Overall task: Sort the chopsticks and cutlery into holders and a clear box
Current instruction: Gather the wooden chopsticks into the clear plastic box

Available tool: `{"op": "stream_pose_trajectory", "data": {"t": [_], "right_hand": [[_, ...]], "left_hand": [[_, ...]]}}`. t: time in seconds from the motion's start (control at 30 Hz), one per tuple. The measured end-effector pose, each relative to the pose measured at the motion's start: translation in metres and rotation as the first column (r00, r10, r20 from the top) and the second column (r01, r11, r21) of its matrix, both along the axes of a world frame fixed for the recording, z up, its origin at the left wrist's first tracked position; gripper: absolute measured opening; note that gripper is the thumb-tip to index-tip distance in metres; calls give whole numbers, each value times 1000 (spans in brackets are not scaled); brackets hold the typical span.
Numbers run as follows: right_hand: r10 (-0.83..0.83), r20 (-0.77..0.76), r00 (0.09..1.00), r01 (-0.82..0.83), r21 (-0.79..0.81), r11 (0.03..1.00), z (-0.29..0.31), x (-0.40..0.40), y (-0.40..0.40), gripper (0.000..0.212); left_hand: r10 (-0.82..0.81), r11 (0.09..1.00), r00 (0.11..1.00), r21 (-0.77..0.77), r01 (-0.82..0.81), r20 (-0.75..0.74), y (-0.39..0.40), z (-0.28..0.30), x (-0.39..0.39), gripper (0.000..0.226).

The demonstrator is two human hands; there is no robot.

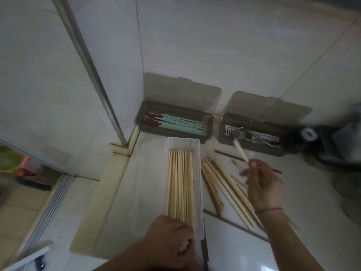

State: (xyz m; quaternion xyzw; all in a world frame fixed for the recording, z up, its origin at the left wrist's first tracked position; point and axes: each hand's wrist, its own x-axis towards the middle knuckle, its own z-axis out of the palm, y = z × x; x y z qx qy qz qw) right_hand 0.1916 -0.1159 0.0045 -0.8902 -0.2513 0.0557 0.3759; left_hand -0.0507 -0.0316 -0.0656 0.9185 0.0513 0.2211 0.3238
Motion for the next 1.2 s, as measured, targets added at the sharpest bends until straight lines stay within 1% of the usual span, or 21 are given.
{"op": "stream_pose_trajectory", "data": {"t": [0.03, 0.07, 0.1, 0.13, 0.17, 0.23, 0.3, 0.4, 0.47, 0.57, 0.7, 0.77, 0.83, 0.9, 0.97, 1.0, 1.03, 1.07, 1.1, 1.13, 1.2], "right_hand": [[13, -110, 994, 7, 182, 983, 8, -10, 7, 28], [36, -210, 977, 29, 300, 953, 13, -18, 14, 24], [63, -255, 965, 30, 346, 938, 12, -26, 19, 17], [96, -241, 966, -10, 339, 941, 9, -36, 24, 9], [137, -175, 975, -79, 304, 949, 3, -45, 27, 6], [261, 41, 964, -264, 195, 945, -14, -60, 32, 5], [400, 211, 892, -418, 44, 908, -29, -71, 35, 8], [466, 282, 839, -450, -123, 885, -39, -79, 38, 16], [513, 273, 814, -421, -333, 844, -40, -82, 39, 27], [627, 168, 761, -392, -651, 650, -40, -85, 41, 39], [692, -11, 721, -389, -834, 391, -27, -92, 49, 45], [694, -27, 719, -378, -853, 359, -22, -93, 52, 47], [689, -40, 723, -396, -842, 367, -21, -94, 54, 48], [695, -19, 719, -436, -790, 430, -27, -92, 51, 47], [655, 121, 746, -463, -613, 641, -35, -84, 44, 41], [599, 198, 776, -473, -445, 760, -39, -78, 39, 36], [527, 268, 807, -463, -269, 845, -43, -70, 34, 31], [455, 312, 834, -433, -142, 890, -47, -60, 28, 26], [382, 325, 865, -375, -87, 923, -49, -49, 21, 21], [306, 304, 902, -293, -91, 952, -52, -36, 14, 17], [139, 199, 970, -96, -214, 972, -60, -10, -4, 14]], "left_hand": [[-6, 1000, 1000, 1, 6, -2, 0, 0, 0, 18], [-11, 1000, 1000, -1, 11, -2, 0, 1, 0, 18], [-14, 1000, 1000, -5, 14, -4, 0, 1, 0, 18], [-13, 1000, 1000, -6, 13, -7, 0, 0, 0, 18], [-13, 1000, 1000, -4, 13, -11, 0, 0, 0, 18], [-11, 1000, 1000, 3, 11, -14, 0, 0, 0, 19], [-5, 1000, 1000, 3, 5, -3, 0, 0, 0, 19], [11, 1000, 1000, 2, -11, 6, -1, 0, 0, 19], [21, 1000, 1000, 7, -21, 5, -1, -1, -1, 20], [22, 1000, 1000, 11, -22, -5, -1, -1, 0, 19], [13, 1000, 1000, 1, -13, -8, -1, -2, 0, 18], [5, 1000, 1000, -9, -5, -6, -1, -3, -1, 19], [0, 1000, 1000, -22, 0, 3, -1, -3, -1, 19], [-6, 1000, 1000, -26, 6, 3, -1, -3, -2, 19], [-15, 1000, 1000, -15, 15, -4, 0, -3, -1, 18], [-19, 1000, 1000, -12, 18, -5, 0, -3, -1, 18], [-21, 1000, 1000, -15, 21, -2, 1, -2, -1, 17], [-22, 1000, 1000, -21, 22, 2, 1, -2, -1, 16], [-22, 999, 1000, -29, 22, 5, 1, -2, -2, 16], [-21, 999, 1000, -35, 21, 4, 1, -3, -2, 17], [-20, 999, 1000, -37, 20, -5, 1, -3, -2, 17]]}}
